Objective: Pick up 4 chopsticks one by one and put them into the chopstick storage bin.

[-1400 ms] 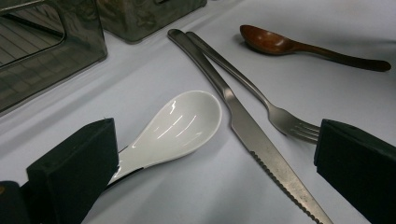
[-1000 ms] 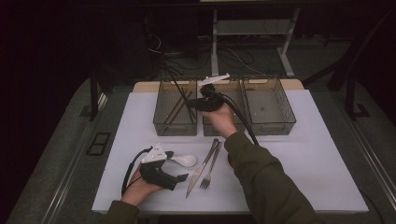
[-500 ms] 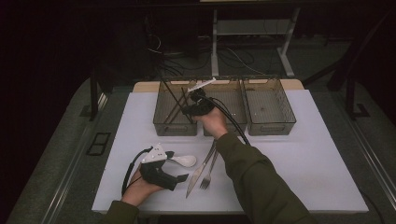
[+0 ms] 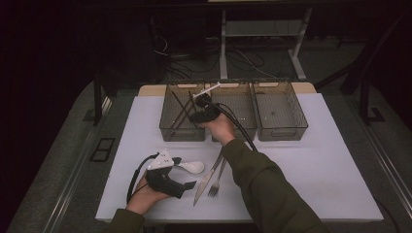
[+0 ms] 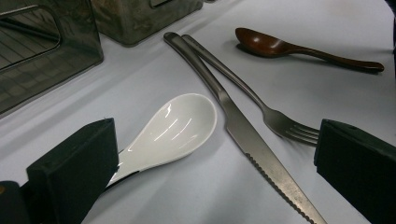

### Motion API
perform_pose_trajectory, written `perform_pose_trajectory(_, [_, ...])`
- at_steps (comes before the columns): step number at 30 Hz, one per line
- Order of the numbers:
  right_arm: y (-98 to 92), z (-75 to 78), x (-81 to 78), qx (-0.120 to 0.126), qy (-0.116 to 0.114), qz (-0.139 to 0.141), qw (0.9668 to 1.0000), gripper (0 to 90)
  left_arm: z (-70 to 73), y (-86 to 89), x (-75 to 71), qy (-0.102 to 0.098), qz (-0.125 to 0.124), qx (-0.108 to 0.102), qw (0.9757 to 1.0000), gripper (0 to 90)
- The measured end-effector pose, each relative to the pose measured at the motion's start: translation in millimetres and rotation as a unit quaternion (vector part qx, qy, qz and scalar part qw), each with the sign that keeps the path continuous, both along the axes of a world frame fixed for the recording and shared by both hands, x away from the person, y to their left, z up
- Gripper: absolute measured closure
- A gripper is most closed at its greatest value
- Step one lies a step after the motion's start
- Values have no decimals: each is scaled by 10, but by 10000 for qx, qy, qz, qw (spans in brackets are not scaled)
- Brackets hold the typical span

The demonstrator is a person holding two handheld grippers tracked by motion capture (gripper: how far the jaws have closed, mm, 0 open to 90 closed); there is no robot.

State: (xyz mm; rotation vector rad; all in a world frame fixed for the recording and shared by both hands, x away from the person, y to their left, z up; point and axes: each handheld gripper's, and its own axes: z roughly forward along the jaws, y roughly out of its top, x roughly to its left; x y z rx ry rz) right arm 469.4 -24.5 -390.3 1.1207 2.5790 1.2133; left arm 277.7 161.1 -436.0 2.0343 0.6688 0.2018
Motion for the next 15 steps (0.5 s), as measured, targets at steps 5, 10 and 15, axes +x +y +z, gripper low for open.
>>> perform_pose_trajectory(5, [-23, 48, -20, 49, -48, 64, 10000, 573, -5, 1, 1, 18, 11, -2, 10000, 0])
perform_pose_trajectory(10, [-76, 103, -36, 160, -34, 134, 9998, 491, -8, 10, -3, 46, 29, 16, 10000, 0])
perform_pose_trajectory(15, [-161, 149, -48, 233, -67, 170, 9996, 443, -8, 24, -7, 28, 41, 9, 10000, 0])
